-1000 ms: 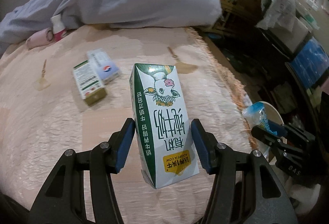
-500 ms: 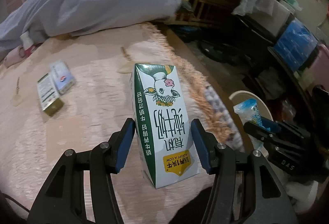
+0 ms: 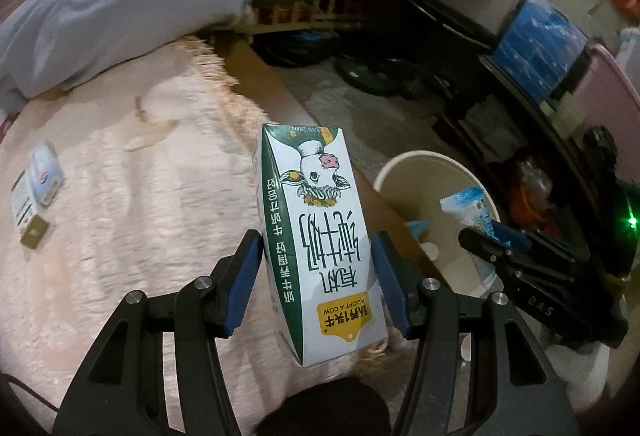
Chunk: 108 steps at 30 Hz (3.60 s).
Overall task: Collect trash
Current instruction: 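Carry the milk carton and blue wrapper with both tools over the bucket, then open both tools to drop the carton and wrapper into the bucket, then move both tools back over the two medicine boxes on the bed, then grasp the white-green medicine box with the left tool while the right tool grasps the white-blue tablet box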
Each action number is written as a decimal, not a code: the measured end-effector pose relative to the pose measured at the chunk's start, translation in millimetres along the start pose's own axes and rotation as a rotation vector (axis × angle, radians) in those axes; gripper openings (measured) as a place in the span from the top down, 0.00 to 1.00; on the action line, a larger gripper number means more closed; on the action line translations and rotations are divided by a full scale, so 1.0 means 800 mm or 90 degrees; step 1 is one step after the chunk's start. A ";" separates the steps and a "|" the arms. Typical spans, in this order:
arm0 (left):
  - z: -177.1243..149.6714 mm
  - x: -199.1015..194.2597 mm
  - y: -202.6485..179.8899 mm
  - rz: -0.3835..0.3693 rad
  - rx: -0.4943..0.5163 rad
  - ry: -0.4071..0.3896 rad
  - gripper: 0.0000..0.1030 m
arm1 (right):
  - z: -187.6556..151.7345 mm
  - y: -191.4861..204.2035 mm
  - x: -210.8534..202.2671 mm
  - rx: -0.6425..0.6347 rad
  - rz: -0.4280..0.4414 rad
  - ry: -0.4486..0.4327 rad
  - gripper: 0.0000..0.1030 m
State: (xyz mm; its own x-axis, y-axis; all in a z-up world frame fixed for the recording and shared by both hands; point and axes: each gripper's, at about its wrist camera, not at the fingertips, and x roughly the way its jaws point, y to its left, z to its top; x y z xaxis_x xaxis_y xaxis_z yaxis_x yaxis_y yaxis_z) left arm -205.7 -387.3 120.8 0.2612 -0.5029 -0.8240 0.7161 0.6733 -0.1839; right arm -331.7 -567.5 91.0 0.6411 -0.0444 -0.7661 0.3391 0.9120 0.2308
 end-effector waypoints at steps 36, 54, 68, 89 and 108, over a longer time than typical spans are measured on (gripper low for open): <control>0.016 0.070 -0.096 -0.177 0.031 0.066 0.45 | -0.035 -0.144 0.003 0.167 -0.084 0.020 0.40; 0.005 -0.005 0.094 0.056 -0.066 0.002 0.45 | 0.012 0.006 0.043 0.022 -0.003 0.047 0.40; -0.026 -0.077 0.307 0.202 -0.205 0.000 0.45 | 0.067 0.214 0.131 -0.152 0.112 0.097 0.37; -0.068 -0.109 0.460 0.226 -0.346 0.016 0.45 | 0.140 0.498 0.349 -0.382 0.140 0.168 0.36; -0.014 -0.067 0.472 0.170 -0.408 -0.033 0.45 | 0.147 0.426 0.312 -0.378 0.087 0.140 0.55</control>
State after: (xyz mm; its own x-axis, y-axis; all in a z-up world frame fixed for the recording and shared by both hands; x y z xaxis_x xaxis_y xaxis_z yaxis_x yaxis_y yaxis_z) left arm 43.4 -100.2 89.3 0.4176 -0.2907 -0.8608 0.1046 0.9565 -0.2723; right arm 24.9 -315.5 48.7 0.4744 0.1150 -0.8728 -0.2139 0.9768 0.0124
